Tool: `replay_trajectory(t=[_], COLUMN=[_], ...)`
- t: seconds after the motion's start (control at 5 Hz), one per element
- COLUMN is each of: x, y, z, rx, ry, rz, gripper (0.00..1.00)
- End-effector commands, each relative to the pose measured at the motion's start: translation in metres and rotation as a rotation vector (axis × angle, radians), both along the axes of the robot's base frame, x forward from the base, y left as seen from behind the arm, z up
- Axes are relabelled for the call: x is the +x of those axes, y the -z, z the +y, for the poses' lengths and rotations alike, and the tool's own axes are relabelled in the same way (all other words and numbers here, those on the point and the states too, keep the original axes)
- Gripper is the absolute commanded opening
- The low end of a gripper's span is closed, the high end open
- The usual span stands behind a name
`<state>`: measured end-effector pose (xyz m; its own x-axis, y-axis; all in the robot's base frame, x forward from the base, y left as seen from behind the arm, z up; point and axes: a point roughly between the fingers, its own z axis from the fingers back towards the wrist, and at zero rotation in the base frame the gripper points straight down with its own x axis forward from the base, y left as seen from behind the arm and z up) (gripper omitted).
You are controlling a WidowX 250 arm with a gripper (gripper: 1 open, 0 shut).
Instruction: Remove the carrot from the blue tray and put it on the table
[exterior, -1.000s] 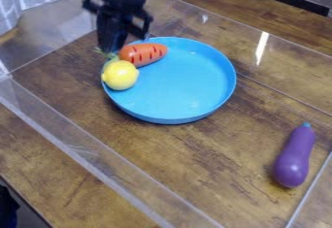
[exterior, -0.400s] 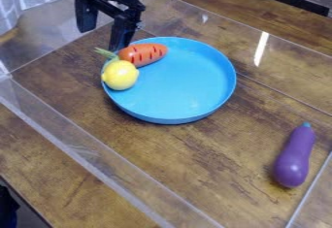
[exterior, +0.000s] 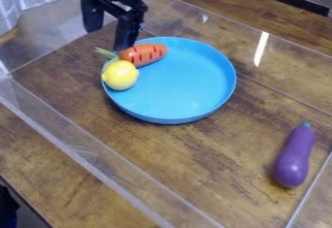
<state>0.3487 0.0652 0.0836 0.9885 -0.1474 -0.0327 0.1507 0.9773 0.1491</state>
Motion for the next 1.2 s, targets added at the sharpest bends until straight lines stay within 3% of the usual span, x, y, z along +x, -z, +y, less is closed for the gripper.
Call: replay_trajectory(t=[0.0, 0.4, 1.0], x=[0.010, 0.023, 0.036], y=[-0.006, 0.009, 0.027], z=[-0.009, -0.010, -0.004], rx=[-0.009, -0.043, -0.067], ry=[0.077, 0.118, 0.187], rz=[-0.062, -0.099, -0.120], gripper=[1.00, 1.00, 1.00])
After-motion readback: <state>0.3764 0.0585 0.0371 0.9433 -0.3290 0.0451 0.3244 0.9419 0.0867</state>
